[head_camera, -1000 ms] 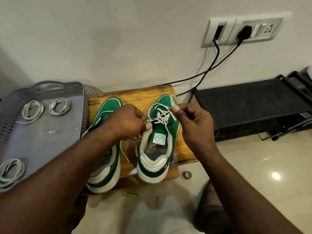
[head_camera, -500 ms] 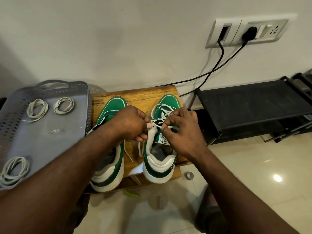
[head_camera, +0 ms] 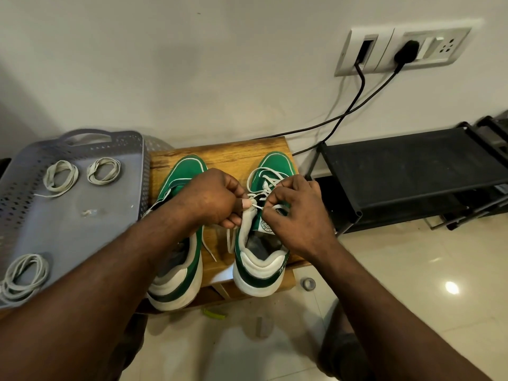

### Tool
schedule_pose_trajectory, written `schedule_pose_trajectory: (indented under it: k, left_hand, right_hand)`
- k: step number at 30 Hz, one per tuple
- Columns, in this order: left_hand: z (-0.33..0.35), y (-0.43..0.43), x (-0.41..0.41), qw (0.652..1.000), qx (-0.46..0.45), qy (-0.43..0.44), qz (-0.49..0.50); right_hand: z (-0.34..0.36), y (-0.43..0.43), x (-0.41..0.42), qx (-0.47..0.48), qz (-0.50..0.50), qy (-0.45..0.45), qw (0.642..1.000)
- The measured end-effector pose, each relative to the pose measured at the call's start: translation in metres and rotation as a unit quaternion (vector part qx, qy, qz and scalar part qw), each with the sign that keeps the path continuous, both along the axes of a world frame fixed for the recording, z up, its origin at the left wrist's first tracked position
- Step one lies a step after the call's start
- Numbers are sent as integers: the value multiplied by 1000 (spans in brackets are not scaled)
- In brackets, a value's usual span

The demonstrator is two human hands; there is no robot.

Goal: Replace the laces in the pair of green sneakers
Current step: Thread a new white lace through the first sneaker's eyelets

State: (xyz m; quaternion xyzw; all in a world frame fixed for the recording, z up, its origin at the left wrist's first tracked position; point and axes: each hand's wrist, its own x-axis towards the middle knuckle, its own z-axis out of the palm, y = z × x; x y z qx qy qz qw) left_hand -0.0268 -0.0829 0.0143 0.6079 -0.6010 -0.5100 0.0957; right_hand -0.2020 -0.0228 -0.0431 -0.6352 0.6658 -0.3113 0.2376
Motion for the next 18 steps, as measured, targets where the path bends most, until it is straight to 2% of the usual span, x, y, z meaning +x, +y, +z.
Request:
schedule_pose_trajectory:
  k: [12,16,18]
  left_hand:
    - [0,0,1,999,-42,2,-34]
    - [0,1,2,998,-40,4,-41]
    - [0,2,1,999,-25,13,-41]
  right_hand:
    - [-6,1,-1,-43,41,-97,993]
    - [-12,-2,-3,-55,-19,-69,996]
    - [-14,-3,-5,-52,-18,-48,997]
